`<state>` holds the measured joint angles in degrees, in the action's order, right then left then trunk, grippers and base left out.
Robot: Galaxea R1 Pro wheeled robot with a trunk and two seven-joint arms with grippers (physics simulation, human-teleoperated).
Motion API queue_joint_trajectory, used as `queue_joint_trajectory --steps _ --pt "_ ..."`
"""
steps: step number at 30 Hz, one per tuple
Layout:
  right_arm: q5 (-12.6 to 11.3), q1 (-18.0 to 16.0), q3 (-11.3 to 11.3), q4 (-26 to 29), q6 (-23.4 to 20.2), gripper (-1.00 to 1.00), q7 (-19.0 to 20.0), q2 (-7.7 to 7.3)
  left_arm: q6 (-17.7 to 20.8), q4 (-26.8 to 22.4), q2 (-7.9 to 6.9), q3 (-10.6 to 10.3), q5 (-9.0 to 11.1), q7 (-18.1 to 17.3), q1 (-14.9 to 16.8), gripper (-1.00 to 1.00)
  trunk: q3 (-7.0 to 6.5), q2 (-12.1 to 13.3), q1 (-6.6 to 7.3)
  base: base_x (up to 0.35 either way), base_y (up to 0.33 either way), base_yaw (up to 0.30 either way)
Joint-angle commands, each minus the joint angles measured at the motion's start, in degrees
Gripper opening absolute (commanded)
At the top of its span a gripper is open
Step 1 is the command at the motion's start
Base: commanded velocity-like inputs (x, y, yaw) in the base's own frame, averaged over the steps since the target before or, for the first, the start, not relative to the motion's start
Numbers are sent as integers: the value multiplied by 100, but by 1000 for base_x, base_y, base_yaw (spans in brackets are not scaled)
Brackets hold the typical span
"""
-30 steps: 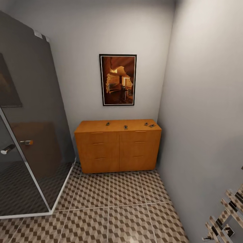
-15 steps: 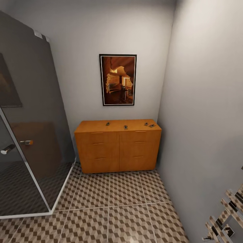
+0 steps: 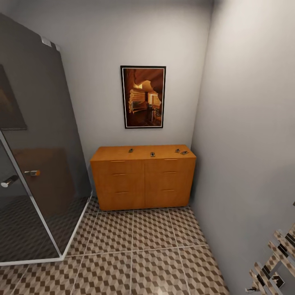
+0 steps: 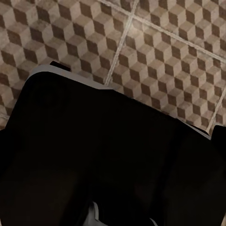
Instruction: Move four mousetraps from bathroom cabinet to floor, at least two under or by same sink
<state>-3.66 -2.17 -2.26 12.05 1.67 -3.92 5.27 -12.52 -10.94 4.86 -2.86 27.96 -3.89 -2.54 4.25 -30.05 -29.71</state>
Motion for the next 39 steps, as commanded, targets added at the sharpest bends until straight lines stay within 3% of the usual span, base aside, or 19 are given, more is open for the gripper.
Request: queue_joint_trajectory --steps 1,29,39 --pt "-39 -3 -21 -1 17 100 -4 4 -13 -5 -2 -30 60 -15 -1 100 9 -9 -2 0 0 0" --pt "-57 -2 -1 -1 33 100 10 11 -20 80 -2 -30 51 -17 -1 100 9 -9 -2 3 0 0" --pt "-64 -2 4 -1 35 100 13 15 -22 90 -2 -32 44 -23 -1 100 9 -9 -2 226 0 0"
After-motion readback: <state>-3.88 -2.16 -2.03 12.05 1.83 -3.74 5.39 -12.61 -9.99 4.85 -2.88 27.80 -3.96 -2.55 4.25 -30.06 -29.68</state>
